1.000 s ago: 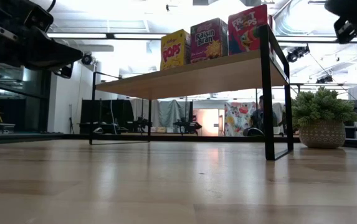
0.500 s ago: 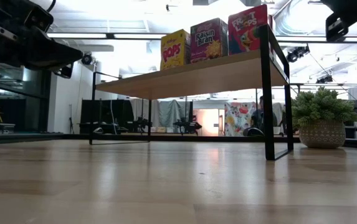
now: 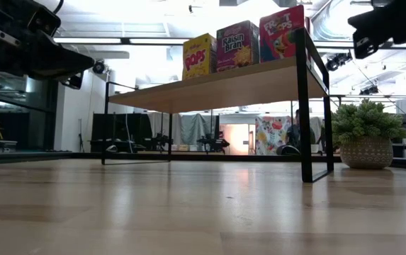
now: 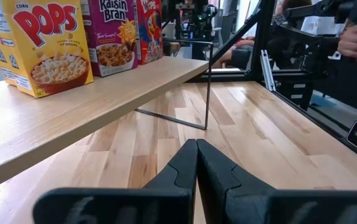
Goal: Stack cereal on shelf
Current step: Return to Home Position
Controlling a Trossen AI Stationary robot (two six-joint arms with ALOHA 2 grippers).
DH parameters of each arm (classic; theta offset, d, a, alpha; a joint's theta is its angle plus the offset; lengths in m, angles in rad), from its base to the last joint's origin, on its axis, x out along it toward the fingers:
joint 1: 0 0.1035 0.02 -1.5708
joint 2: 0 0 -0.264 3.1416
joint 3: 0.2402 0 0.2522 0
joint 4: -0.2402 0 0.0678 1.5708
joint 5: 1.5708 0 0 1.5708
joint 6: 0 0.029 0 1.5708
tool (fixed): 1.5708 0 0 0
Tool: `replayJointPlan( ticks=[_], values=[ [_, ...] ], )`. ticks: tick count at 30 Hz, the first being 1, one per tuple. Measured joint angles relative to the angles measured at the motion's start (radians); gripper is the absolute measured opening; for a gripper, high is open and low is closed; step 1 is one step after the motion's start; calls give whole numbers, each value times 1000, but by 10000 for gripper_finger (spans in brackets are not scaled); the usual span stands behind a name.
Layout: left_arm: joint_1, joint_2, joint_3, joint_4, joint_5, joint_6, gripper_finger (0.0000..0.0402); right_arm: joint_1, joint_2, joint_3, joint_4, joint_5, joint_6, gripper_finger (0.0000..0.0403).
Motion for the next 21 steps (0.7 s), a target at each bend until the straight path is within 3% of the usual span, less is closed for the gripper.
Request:
replayJointPlan(
  ticks=[6,14,21],
  values=[
    [0,0,0,0,0,0,0,-25,-1,-1,-26,25,-48,0],
    [0,0,0,0,0,0,0,-25,-18,-161,209,7,-53,0],
    [0,0,0,0,0,0,0,-24,-72,-216,267,3,-57,0]
  ],
)
